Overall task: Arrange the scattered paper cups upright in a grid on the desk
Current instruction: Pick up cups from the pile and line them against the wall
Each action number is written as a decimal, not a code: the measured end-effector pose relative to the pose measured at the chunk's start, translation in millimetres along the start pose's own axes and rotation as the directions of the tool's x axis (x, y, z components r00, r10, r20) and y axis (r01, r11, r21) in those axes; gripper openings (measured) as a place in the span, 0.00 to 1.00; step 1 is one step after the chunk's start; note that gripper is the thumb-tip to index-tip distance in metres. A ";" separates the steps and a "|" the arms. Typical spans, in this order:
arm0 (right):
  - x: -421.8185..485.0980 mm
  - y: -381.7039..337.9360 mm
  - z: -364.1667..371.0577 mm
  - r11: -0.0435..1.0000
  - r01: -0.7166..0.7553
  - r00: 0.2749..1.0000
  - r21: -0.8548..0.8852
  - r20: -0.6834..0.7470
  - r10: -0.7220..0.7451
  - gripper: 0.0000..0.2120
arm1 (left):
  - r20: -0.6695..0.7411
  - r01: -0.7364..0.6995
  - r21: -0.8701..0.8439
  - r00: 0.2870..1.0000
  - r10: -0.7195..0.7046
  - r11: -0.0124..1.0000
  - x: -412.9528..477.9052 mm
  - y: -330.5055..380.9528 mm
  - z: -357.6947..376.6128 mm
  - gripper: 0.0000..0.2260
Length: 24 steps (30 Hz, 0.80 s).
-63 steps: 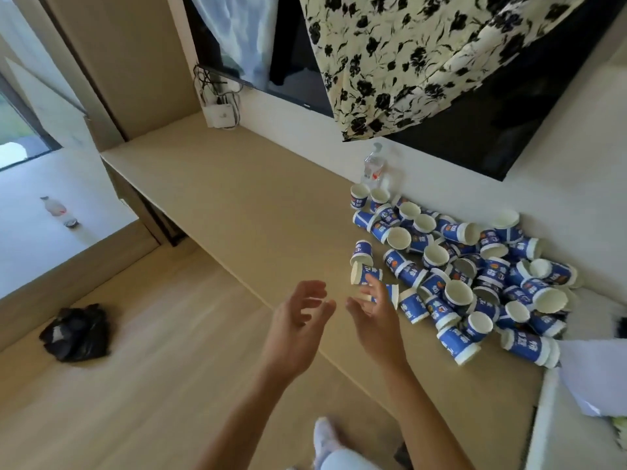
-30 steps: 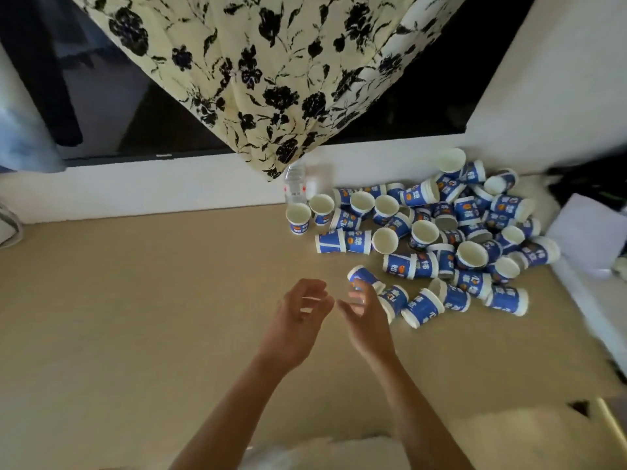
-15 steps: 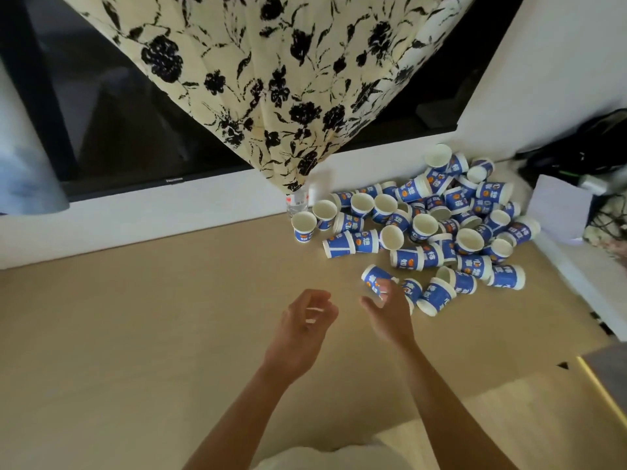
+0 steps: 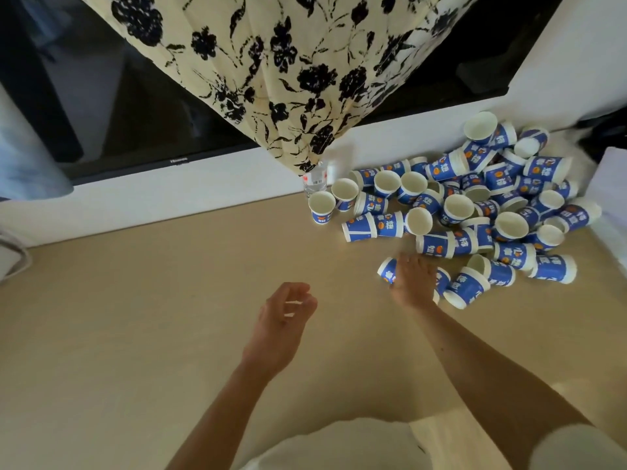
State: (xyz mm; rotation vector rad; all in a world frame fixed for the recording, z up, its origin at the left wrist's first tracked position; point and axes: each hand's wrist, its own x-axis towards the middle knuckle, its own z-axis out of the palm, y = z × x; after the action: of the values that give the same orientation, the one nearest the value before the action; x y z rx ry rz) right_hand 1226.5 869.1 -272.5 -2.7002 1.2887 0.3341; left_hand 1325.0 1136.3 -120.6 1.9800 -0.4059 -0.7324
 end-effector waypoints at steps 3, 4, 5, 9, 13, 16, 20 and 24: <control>3.0 -2.1 5.7 0.999 0.038 0.999 0.024 -0.004 -0.038 0.33 | -0.005 0.014 0.036 1.000 -0.014 0.999 -0.4 -1.5 2.5 0.06; 2.7 -3.5 4.7 0.998 0.052 0.999 0.045 -0.013 -0.052 0.33 | 0.003 0.018 0.052 1.000 -0.018 0.998 -0.7 -1.1 4.2 0.06; 2.4 -5.9 2.6 0.995 0.068 0.997 0.077 -0.026 -0.066 0.33 | 0.009 0.019 0.063 1.000 -0.019 0.998 -1.0 -0.4 5.7 0.06; -4.1 -23.0 -22.6 0.921 0.158 0.987 0.357 -0.048 -0.151 0.29 | -0.009 -0.049 0.201 0.999 0.052 0.978 0.6 0.7 14.3 0.11; -22.3 -34.5 -64.8 0.783 0.198 0.941 0.589 0.110 -0.321 0.32 | 0.049 -0.241 0.399 0.969 0.242 0.885 4.1 2.2 24.2 0.26; -41.7 -38.8 -95.0 0.734 0.206 0.863 0.647 0.233 -0.448 0.41 | 0.156 -0.330 0.462 0.944 0.291 0.823 8.9 4.8 31.1 0.35; -64.0 -47.1 -124.1 0.688 0.196 0.795 0.698 0.298 -0.529 0.43 | 0.218 -0.361 0.481 0.932 0.290 0.799 10.6 6.4 43.7 0.36; -71.7 -43.2 -141.1 0.671 0.205 0.752 0.713 0.325 -0.574 0.41 | 0.201 -0.365 0.500 0.931 0.304 0.785 9.5 7.8 52.2 0.31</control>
State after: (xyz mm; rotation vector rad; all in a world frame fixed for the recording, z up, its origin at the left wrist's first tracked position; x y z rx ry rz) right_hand 1236.4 920.1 -116.9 -1.9908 0.4654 0.4386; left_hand 1298.8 1092.2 -136.1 2.2891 -1.1023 -0.5311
